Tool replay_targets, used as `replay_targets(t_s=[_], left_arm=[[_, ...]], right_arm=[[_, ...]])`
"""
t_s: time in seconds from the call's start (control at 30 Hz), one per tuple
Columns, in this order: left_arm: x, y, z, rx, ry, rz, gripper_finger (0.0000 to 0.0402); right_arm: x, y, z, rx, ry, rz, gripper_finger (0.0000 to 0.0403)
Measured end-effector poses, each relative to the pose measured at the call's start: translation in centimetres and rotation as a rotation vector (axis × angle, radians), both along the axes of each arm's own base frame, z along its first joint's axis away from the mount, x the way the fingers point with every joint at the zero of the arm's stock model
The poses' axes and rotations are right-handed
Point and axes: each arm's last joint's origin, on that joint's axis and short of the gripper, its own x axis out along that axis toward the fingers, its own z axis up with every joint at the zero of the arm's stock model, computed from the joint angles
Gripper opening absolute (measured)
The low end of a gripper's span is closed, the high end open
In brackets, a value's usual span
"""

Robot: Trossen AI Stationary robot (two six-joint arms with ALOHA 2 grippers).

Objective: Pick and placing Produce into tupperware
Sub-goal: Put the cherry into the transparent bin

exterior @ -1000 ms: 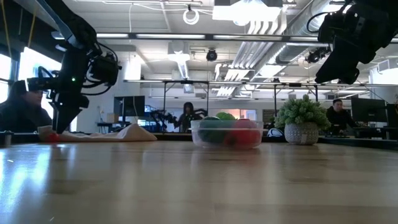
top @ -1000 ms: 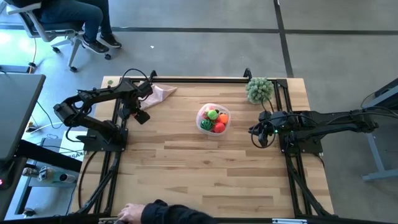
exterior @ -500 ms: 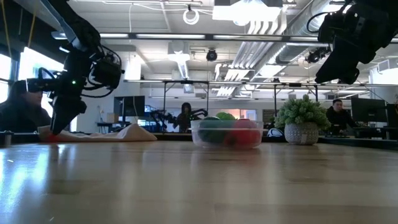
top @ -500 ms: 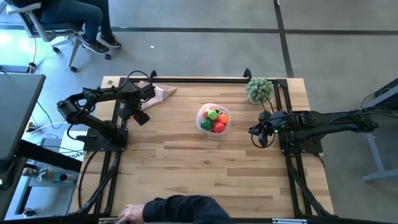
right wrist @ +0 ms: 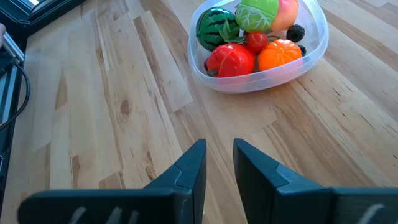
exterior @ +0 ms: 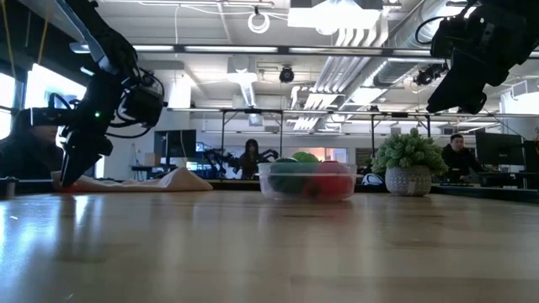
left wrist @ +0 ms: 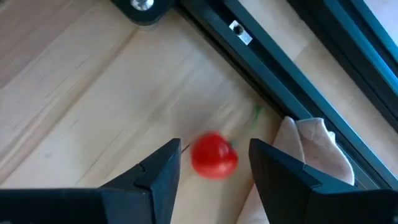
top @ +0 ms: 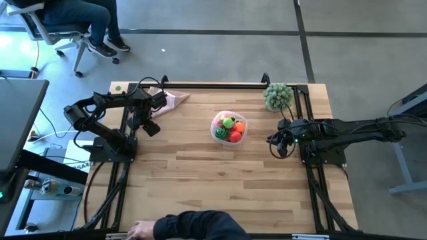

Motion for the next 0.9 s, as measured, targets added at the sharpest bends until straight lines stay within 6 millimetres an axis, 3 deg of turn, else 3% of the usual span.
replay_targets(t_s=[0.63,0.9], left_arm=[[0.13,0.15,-0.19,0.005,-0.007,-0.006,0.016],[0.13,0.2,-0.19,0.016,-0.001,-0.003,0.0134]], right_arm=[[0.0,0.0,0.0,0.0,0.0,0.0,0.0071],[0.0,0.0,0.0,0.0,0.0,0.0,0.0071]])
